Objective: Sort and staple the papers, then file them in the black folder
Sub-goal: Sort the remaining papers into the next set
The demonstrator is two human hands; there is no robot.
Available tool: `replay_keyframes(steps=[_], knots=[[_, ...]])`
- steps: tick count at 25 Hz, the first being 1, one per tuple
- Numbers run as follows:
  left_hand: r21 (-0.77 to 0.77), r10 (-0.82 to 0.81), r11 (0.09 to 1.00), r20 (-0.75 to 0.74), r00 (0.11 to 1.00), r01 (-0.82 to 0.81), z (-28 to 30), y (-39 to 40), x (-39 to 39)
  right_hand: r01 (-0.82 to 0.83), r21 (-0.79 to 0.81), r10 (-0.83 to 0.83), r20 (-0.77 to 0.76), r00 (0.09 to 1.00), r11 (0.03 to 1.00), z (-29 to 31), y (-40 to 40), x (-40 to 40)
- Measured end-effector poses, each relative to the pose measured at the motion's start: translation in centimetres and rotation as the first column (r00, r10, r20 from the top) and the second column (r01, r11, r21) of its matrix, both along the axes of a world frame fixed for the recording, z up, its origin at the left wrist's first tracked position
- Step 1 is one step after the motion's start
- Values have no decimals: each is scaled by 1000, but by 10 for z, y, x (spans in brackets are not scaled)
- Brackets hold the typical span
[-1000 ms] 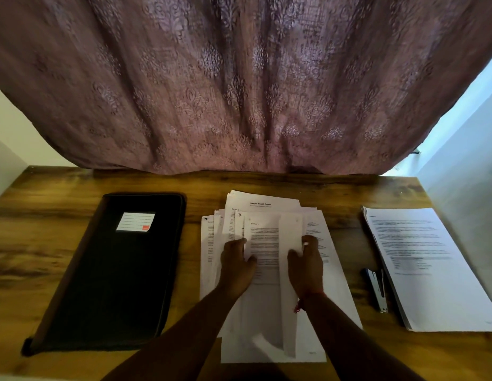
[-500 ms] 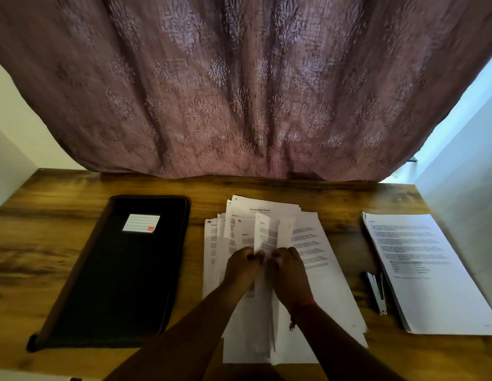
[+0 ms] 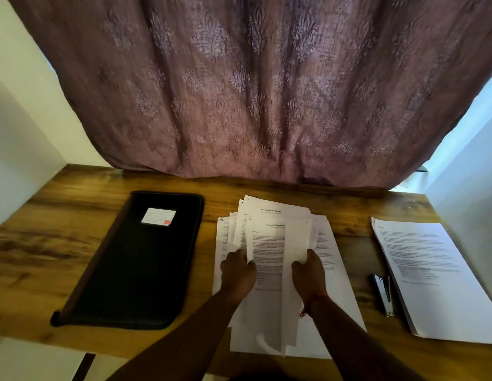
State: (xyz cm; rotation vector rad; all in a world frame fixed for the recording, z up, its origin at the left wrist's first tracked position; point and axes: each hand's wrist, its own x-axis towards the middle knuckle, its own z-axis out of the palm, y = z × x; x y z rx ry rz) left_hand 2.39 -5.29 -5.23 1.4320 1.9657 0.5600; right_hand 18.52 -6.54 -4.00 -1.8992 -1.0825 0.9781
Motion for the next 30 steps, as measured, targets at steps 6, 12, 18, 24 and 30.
replay_keyframes(steps=[6, 12, 18, 24, 30], knots=[[67, -84, 994, -27, 996, 85, 11, -5, -3, -18, 24, 18, -21, 1000, 1000, -1, -3, -1], [164, -189, 948, -401, 896, 273, 12, -20, 6, -40, 27, 39, 37, 999, 999, 0, -5, -4], [222, -351, 872, -339, 873, 437, 5, -21, 5, -68, 35, 65, 70, 995, 997, 0, -3, -6], [192, -497, 857, 59, 866, 479, 17, -22, 19, -106, 104, 120, -137, 983, 989, 8, 3, -22], [125, -86, 989, 62, 994, 78, 5, -7, 6, 1, 26, 0, -40, 999, 1000, 3, 4, -14]])
